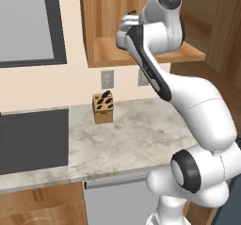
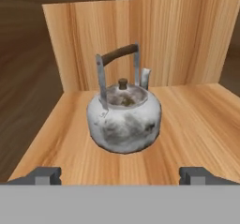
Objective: Open the cabinet, pick the kettle from the cabinet, and place it in the sink.
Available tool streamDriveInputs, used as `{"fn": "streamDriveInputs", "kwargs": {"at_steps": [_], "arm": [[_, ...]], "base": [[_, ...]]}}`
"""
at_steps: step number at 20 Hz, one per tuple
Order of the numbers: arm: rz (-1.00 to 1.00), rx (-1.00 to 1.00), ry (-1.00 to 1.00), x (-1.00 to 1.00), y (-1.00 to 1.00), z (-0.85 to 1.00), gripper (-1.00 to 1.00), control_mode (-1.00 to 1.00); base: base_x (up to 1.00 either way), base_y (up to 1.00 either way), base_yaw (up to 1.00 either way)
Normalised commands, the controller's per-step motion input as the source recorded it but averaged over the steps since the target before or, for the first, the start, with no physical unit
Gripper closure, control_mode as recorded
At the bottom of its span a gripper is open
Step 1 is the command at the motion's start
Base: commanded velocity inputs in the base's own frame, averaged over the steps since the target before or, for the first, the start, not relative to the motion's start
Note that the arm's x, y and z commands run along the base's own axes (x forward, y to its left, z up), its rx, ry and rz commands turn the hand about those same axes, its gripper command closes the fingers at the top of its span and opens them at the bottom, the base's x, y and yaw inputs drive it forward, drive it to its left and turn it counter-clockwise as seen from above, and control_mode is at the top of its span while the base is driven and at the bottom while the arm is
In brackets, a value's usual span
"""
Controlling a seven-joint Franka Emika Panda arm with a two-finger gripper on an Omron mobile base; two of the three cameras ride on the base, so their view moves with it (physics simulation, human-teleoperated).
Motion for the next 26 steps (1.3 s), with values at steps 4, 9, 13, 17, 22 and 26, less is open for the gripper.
{"fn": "streamDriveInputs", "kwargs": {"at_steps": [4,9,13,17,22,26], "arm": [[0.02,0.0,-0.03,0.43,0.02,-0.01,-1.0,-1.0],[0.0,0.0,-0.09,0.33,0.04,-0.06,-1.0,-1.0],[0.0,0.0,-0.14,0.25,0.02,-0.13,-1.0,-1.0],[0.0,0.0,-0.15,0.27,0.03,-0.1,-1.0,-1.0],[0.0,0.0,0.0,0.29,0.03,0.02,-1.0,-1.0],[0.0,0.0,0.0,0.22,0.08,0.07,-1.0,-1.0]], "base": [[0.0,0.0,0.0],[0.0,0.0,0.0],[0.0,0.0,0.0],[0.0,0.0,0.0],[0.0,0.0,0.0],[0.0,0.0,0.0]]}}
